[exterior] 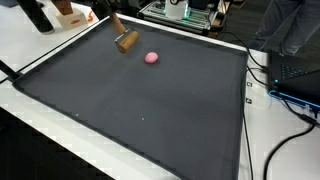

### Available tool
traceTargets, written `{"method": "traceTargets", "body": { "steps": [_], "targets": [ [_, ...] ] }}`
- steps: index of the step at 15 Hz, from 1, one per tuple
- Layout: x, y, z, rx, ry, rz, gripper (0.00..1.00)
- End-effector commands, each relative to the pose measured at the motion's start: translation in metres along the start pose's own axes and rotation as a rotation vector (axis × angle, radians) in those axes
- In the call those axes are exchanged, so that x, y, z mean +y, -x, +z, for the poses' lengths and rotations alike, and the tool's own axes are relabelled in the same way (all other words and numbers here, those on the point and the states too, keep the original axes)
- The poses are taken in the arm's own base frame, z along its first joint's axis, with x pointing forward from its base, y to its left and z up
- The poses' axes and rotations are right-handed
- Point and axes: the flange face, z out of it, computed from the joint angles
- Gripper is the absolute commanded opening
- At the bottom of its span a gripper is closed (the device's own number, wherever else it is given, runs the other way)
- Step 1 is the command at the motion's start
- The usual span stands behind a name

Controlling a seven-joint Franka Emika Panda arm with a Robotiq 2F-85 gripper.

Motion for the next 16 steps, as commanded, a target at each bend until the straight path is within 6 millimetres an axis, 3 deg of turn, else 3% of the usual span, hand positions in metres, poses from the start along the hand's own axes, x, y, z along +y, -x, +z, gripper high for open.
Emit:
{"method": "traceTargets", "body": {
  "steps": [1, 9, 16],
  "targets": [
    [0.002, -0.011, 0.002, 0.016, 0.008, 0.027, 0.24],
    [-0.021, -0.036, 0.009, 0.002, 0.092, 0.032, 0.24],
    [-0.080, -0.059, 0.013, -0.091, 0.264, -0.038, 0.24]
  ]
}}
